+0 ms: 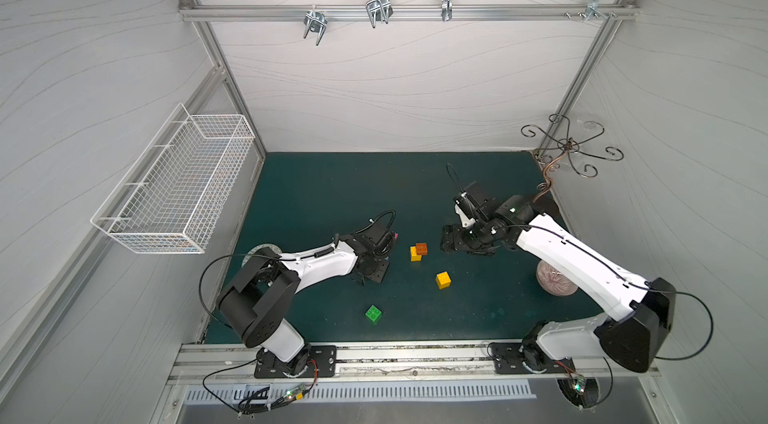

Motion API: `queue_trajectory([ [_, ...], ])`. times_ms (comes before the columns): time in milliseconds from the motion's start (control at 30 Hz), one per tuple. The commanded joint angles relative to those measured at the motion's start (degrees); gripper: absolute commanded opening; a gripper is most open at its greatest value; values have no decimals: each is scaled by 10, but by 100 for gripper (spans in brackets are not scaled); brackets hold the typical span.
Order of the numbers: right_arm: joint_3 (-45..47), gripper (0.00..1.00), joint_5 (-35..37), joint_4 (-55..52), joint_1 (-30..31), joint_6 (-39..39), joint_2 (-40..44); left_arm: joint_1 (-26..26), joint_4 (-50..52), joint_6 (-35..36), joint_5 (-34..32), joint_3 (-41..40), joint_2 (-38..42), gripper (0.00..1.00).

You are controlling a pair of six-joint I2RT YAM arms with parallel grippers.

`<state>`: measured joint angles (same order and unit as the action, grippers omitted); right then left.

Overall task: Assemble the number 4 with lego
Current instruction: Pick up the lego brick from the center of the board.

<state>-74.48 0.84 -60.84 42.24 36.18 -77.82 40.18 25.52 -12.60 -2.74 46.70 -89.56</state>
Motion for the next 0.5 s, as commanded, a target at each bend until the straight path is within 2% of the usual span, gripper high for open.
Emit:
queue_trajectory([
  [0, -4, 86, 1, 0, -3, 4, 16, 4, 0, 1, -8, 15, -6, 44],
  [133, -3, 86, 2, 2, -3, 4, 16, 5, -1, 2, -9, 14, -3, 34],
  [400, 12, 88, -4, 5, -5, -7, 21, 8, 24, 9, -6, 18, 43, 3],
  [467, 24, 90, -13, 11, -8, -12, 25, 10, 44, 21, -5, 29, 64, 0],
])
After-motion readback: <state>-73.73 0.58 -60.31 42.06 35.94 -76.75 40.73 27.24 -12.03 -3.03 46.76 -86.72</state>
